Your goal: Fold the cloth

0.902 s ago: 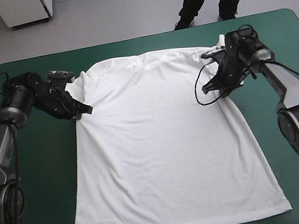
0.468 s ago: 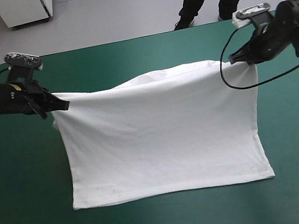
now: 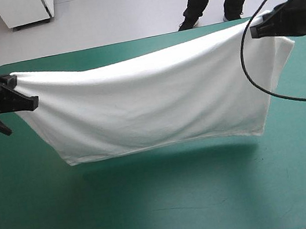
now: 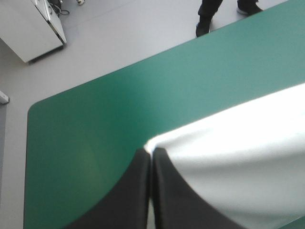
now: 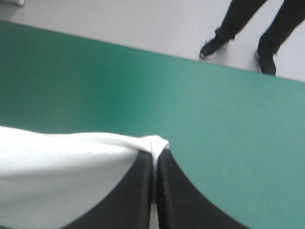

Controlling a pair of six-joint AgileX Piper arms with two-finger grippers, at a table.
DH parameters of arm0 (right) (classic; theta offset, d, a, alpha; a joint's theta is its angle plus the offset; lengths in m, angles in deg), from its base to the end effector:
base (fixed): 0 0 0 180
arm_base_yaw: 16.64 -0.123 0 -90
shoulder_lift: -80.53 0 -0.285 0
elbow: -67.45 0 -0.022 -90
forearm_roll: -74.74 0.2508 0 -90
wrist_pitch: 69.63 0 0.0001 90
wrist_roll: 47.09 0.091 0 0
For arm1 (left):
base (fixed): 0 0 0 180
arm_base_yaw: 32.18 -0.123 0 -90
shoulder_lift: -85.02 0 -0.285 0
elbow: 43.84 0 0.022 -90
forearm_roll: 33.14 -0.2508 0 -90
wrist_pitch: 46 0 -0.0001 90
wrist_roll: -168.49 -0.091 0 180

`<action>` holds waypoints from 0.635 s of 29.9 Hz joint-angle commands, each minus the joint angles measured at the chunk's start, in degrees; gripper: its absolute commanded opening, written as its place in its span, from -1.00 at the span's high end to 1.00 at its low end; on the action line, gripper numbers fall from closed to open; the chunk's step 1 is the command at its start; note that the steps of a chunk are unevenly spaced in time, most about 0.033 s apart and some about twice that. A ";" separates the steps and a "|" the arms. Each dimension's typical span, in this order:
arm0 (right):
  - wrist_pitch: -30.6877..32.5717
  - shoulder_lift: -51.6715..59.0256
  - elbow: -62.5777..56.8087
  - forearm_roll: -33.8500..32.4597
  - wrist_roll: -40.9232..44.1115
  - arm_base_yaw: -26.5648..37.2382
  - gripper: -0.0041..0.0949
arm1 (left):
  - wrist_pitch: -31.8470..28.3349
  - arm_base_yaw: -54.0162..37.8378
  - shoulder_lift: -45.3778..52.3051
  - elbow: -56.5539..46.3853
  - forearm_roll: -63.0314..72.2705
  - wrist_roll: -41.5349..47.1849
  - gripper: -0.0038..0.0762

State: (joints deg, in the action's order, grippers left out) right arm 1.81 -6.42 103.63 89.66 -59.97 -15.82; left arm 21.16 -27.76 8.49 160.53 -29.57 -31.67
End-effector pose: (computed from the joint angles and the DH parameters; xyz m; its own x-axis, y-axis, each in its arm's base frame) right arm 0.2406 0.0188 0.5369 -0.4918 -0.1285 -0.8612 -0.2653 0.9641 0.0077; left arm 0.1964 -0.0204 0.5269 -0.4209 0.3548 -0.8349 0.2770 0.9266 0.2541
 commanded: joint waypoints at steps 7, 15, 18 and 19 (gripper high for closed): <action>-9.20 -1.46 11.09 4.01 -0.78 0.59 0.94 | -19.94 0.04 0.22 2.07 0.14 0.72 0.96; -16.23 -11.23 16.10 6.62 -3.34 0.59 0.94 | -30.45 0.04 -8.89 7.58 0.14 0.72 0.96; -19.25 -16.22 19.84 6.62 -4.04 0.59 0.94 | -33.56 0.04 -13.62 11.33 0.14 0.72 0.96; -20.01 -18.14 21.53 6.62 -4.04 0.59 0.94 | -34.09 0.04 -15.98 13.52 0.14 0.72 0.96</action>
State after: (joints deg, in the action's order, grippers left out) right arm -10.45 -22.77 120.38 95.19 -63.02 -15.82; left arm -5.19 -27.76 -4.79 168.87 -29.57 -31.50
